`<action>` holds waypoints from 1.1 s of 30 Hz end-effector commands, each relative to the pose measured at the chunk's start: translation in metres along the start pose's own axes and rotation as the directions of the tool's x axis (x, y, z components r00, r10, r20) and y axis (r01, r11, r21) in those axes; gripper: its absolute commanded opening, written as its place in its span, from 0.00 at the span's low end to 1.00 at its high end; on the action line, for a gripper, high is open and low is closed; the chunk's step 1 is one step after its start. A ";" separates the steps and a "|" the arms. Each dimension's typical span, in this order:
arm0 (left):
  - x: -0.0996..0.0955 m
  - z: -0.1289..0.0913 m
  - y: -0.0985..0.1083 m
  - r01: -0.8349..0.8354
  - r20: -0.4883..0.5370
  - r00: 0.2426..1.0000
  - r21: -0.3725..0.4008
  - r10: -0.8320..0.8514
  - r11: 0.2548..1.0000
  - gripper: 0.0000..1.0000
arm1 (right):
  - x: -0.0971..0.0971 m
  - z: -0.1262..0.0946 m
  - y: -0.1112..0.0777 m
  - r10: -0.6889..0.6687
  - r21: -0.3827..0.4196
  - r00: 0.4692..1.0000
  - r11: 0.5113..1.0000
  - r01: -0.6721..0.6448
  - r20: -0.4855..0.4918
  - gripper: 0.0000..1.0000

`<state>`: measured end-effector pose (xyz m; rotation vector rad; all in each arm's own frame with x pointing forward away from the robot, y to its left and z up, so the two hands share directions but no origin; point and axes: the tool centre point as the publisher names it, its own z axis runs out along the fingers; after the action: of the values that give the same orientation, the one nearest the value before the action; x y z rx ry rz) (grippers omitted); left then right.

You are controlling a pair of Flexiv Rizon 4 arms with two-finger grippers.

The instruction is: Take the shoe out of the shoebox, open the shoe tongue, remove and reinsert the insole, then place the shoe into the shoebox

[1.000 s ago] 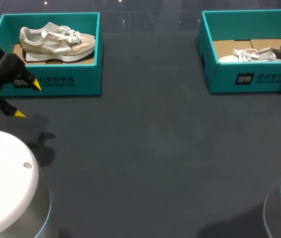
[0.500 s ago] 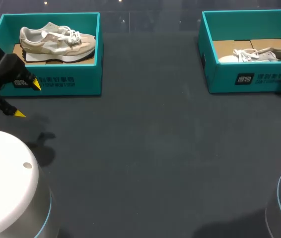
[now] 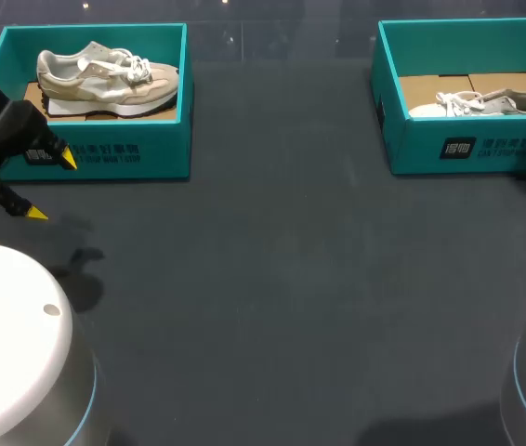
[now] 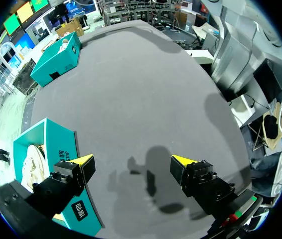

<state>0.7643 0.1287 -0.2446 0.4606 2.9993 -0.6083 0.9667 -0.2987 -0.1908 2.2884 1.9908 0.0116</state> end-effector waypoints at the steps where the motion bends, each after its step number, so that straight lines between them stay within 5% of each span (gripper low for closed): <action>1: 0.000 0.000 0.000 -0.001 -0.001 1.000 -0.002 0.001 1.000 1.00 | 0.006 -0.016 -0.017 0.004 -0.007 1.000 1.000 -0.004 0.003 1.00; 11: 0.000 0.000 0.000 -0.001 -0.001 1.000 -0.002 0.001 1.000 1.00 | 0.007 -0.019 -0.020 0.009 -0.005 1.000 1.000 -0.009 0.002 1.00; 13: -0.012 -0.014 0.006 -0.085 0.082 0.993 -0.024 0.087 0.996 1.00 | 0.007 -0.019 -0.020 0.009 -0.005 1.000 1.000 -0.009 0.002 1.00; 16: -0.035 -0.041 0.022 -0.174 0.105 0.980 0.057 0.168 0.983 1.00 | 0.007 -0.019 -0.020 0.009 -0.005 1.000 1.000 -0.009 0.002 1.00; 21: -0.058 -0.072 0.053 -0.348 0.013 0.938 0.063 0.348 0.935 1.00 | 0.007 -0.019 -0.020 0.009 -0.005 1.000 1.000 -0.009 0.002 1.00; 23: -0.068 -0.081 0.065 -0.438 -0.063 0.892 0.133 0.449 0.889 1.00 | 0.007 -0.019 -0.020 0.009 -0.005 1.000 1.000 -0.009 0.002 1.00; 25: -0.082 -0.088 0.079 -0.542 -0.072 0.834 0.075 0.547 0.837 1.00 | 0.007 -0.019 -0.020 0.009 -0.005 1.000 1.000 -0.009 0.002 1.00; 26: -0.093 -0.092 0.088 -0.586 -0.048 0.810 -0.017 0.585 0.810 1.00 | 0.007 -0.019 -0.020 0.009 -0.005 1.000 1.000 -0.009 0.002 1.00; 33: -0.093 -0.092 0.088 -0.586 -0.048 0.810 -0.017 0.585 0.810 1.00 | 0.007 -0.019 -0.020 0.009 -0.005 1.000 1.000 -0.009 0.002 1.00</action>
<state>0.8744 0.2158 -0.1847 1.2488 2.6311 -0.5275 0.9471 -0.2884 -0.1749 2.2935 1.9805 0.0170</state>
